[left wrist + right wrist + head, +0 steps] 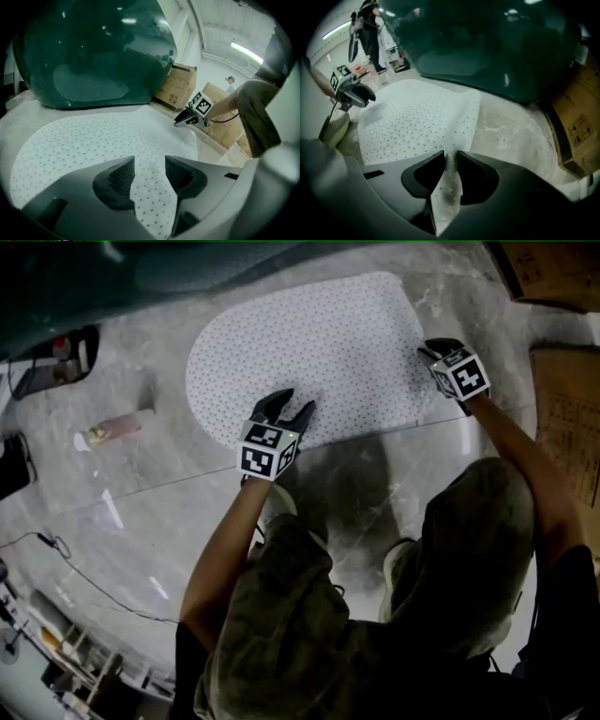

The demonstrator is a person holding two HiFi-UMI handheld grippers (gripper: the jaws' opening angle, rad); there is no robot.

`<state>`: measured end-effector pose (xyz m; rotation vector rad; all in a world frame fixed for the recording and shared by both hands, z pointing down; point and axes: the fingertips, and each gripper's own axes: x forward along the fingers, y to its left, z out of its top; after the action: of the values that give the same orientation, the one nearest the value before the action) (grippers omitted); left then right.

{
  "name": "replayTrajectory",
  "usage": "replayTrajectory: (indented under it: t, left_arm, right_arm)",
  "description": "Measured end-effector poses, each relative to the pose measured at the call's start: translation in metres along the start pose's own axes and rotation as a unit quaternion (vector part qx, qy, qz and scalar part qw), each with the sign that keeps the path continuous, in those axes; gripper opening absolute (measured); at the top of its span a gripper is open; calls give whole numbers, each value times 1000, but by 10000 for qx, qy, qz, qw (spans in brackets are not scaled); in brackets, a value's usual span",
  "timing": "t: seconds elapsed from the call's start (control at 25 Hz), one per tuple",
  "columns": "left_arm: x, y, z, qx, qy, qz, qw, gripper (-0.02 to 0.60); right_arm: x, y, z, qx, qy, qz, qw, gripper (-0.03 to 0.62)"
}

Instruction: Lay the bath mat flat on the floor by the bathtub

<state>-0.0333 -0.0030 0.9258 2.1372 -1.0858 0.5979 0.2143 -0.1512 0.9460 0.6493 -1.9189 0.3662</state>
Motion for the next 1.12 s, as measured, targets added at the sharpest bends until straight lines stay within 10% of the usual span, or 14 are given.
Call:
replayTrajectory:
  t: [0.16, 0.32, 0.6, 1.12]
  left_arm:
    - [21, -40, 26, -459, -283, -595, 9968, 213]
    - [44, -61, 48, -990, -506, -1077, 9879, 213]
    - [60, -69, 63, -2300, -946, -1923, 9493, 225]
    - [70, -66, 50, -3639, -818, -1843, 9094, 244]
  right_arm:
    - [-16, 54, 27, -1124, -545, 346, 9916, 66]
    - [-21, 108, 49, -987, -799, 1062, 9862, 64]
    - [-23, 166, 32, -1287, -971, 1980, 9669, 71]
    - [-37, 178, 37, -1113, -1317, 2311, 9575, 71]
